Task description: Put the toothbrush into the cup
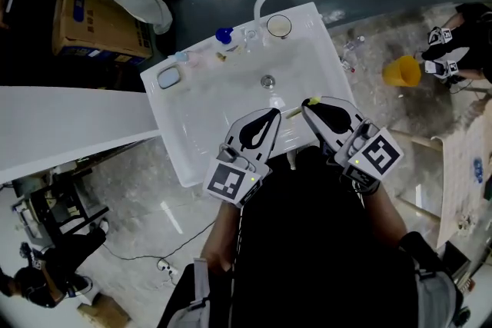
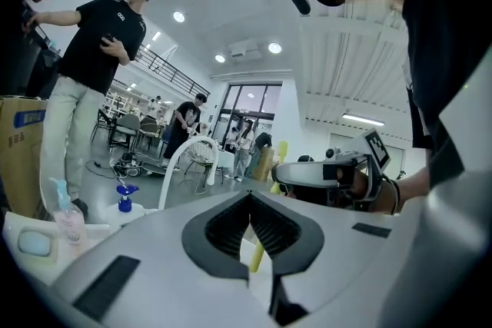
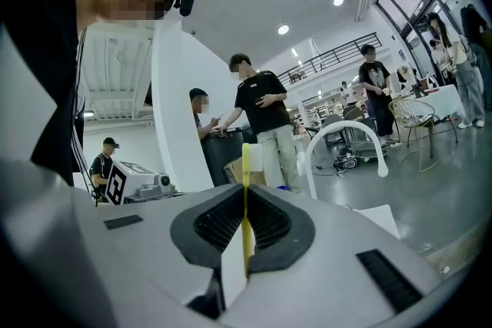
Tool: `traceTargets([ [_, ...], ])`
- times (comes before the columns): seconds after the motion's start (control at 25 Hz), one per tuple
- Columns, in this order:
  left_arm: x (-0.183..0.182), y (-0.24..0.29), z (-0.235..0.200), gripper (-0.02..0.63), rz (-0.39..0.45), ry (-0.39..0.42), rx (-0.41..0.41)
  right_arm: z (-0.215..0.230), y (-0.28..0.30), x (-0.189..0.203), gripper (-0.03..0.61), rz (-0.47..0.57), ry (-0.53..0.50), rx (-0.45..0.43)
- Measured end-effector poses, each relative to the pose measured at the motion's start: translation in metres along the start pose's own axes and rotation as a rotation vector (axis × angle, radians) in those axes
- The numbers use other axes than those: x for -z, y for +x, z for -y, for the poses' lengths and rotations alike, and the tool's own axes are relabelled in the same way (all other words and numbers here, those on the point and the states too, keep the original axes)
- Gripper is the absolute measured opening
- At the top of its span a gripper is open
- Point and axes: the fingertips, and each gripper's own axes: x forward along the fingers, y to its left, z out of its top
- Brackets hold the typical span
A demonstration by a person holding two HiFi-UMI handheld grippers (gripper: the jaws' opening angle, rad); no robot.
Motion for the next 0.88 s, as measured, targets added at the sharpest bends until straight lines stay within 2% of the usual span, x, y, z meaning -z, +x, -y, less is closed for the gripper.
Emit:
traceTargets([
  [0.2,0.006,0.004,-0.019,0.012,-0.010,0.017,0.026,0.006,0.015,0.002,0.025,-0.004,0.010,0.016],
  [0.32,0.005,0.010,-0.022,0.011,-0.022,0.001,0.032,0.012,0.018,0.004,0.025,-0.015,0.013,0.011],
  [0.52,0.005,0.014,-0.025,0.012,-0.025,-0.008,0.008,0.023,0.026,-0.004,0.025,-0.011,0.011,-0.011],
  [0.88,0.007,0.035,-0.036,0.011,-0.040,-0.035,-0.040,0.083,0.049,-0.011,0.025,-0.019,-0.015,-0.033],
])
